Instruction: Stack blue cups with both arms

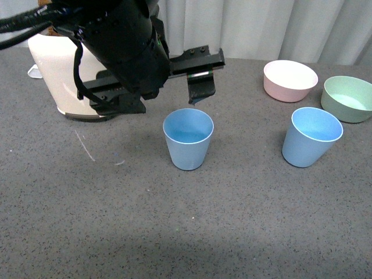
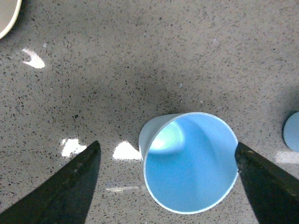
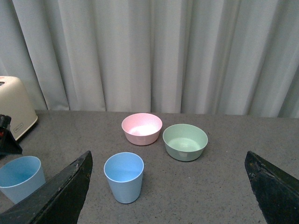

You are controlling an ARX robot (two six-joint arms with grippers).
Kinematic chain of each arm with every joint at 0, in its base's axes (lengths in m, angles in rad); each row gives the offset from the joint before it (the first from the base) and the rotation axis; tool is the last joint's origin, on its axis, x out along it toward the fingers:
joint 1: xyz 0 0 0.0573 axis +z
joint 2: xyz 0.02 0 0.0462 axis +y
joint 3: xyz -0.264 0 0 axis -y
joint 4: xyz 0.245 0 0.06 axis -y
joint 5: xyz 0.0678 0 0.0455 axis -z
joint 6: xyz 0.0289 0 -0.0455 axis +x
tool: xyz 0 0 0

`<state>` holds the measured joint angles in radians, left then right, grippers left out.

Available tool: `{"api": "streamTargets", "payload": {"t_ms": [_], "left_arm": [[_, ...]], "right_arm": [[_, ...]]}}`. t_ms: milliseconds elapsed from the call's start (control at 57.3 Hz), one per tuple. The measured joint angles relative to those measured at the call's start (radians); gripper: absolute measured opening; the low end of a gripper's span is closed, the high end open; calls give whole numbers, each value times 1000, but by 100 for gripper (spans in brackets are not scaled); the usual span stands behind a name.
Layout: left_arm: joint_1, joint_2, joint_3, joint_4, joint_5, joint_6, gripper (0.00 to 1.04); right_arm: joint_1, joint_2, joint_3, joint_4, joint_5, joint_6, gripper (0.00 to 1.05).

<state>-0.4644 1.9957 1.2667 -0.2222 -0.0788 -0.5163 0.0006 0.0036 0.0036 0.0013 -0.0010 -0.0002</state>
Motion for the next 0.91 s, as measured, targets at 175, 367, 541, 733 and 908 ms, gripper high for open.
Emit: {"api": "streamTargets", "payload": {"t_ms": [175,367,541,733,908], "left_arm": [[-3,-6,-76,183,-113,87,93],[43,-50,-505,1058,-310,392,65],[130,-286,-715,1392,-247,477,38],[222,-473,-941,1398,-156,500,4],[295,-675,-1077,1344,-83,506,4]], "right_arm": [[0,0,0,0,0,0,95],[0,0,0,0,1,0,95],[0,0,0,0,0,0,95],[0,0,0,0,0,0,95],[0,0,0,0,0,0,95]]}}
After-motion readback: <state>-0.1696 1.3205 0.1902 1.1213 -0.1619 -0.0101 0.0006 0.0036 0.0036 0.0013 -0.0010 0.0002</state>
